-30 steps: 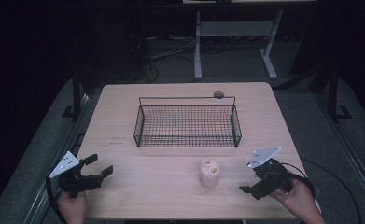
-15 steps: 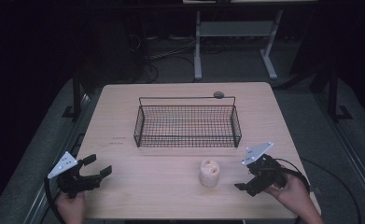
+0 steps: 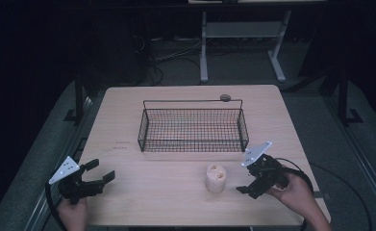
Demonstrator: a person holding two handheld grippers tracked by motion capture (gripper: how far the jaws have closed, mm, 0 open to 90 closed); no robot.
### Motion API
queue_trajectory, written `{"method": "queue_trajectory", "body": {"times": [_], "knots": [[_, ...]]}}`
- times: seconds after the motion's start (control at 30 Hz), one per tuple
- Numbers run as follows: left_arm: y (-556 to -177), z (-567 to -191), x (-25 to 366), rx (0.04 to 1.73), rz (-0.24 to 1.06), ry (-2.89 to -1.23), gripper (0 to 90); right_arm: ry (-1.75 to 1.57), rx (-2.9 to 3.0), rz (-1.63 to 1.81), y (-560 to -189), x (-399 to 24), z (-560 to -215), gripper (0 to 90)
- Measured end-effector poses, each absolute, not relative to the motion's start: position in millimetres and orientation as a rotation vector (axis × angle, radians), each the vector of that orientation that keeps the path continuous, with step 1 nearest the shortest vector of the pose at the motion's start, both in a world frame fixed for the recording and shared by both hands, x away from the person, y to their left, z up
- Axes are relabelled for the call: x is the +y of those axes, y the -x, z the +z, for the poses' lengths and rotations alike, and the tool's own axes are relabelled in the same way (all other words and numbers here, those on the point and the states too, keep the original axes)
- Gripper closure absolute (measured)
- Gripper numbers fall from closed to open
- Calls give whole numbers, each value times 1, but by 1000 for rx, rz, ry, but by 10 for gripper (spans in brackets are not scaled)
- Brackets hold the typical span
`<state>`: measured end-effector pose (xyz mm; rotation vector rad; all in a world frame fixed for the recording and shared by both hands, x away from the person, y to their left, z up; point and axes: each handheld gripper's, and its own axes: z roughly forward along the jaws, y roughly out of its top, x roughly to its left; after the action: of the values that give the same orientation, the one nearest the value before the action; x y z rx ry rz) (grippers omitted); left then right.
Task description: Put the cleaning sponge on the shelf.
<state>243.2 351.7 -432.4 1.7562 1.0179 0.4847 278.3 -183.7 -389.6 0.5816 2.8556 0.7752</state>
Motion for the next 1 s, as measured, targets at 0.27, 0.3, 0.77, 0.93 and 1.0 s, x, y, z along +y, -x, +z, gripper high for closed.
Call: {"method": "queue_trajectory", "body": {"times": [0.27,0.3,0.77,0.93,1.0], "knots": [[-243,-432,352,1014,485,-1757,138,-562,2881,768,-283,-175,-389,144],[-243,-432,352,1014,485,-1757,138,-556,2888,764,-284,-172,-388,144],[-243,-432,352,1016,483,-1755,138,-501,2922,754,-291,-155,-388,144],[-243,-432,352,1017,487,-1756,138,-474,2936,757,-295,-147,-388,144],[-243,-432,352,1016,487,-1758,138,-469,2947,751,-297,-143,-389,144]]}}
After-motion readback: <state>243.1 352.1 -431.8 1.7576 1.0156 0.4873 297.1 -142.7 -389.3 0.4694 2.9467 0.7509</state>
